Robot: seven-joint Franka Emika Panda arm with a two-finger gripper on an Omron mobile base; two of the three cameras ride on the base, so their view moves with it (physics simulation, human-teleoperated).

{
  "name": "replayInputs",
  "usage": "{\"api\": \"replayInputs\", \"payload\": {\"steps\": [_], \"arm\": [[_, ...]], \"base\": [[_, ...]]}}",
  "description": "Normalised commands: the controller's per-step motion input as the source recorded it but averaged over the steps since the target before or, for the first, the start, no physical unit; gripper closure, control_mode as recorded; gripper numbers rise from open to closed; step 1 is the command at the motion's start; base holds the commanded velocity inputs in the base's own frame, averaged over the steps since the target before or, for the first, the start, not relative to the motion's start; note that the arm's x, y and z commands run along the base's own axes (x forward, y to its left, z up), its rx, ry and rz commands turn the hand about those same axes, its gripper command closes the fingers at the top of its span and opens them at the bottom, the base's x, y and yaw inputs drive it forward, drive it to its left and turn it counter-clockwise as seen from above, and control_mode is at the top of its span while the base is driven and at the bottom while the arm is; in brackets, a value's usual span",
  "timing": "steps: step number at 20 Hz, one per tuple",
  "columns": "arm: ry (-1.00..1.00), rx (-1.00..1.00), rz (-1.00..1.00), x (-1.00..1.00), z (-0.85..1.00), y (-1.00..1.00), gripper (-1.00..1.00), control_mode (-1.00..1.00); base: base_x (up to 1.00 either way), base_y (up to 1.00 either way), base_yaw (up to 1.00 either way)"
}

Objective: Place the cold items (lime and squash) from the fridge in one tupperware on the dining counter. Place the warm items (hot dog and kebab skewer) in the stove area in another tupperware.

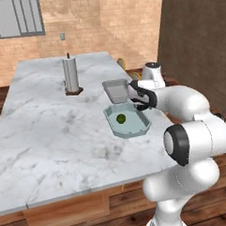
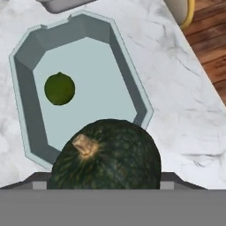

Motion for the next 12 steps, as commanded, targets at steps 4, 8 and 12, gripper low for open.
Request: {"api": "replayInputs", "payload": {"steps": [4,8,12], "arm": [[0.01,0.00,0.00,0.57,-0.69,0.00,1.00,-1.00],[0.00,0.00,0.00,0.47,-0.72,0.00,1.00,-1.00],[0.00,0.00,0.00,0.43,-0.57,0.00,1.00,-1.00]], "base": [[0.00,0.00,0.00],[0.00,0.00,0.00],[0.00,0.00,0.00]]}}
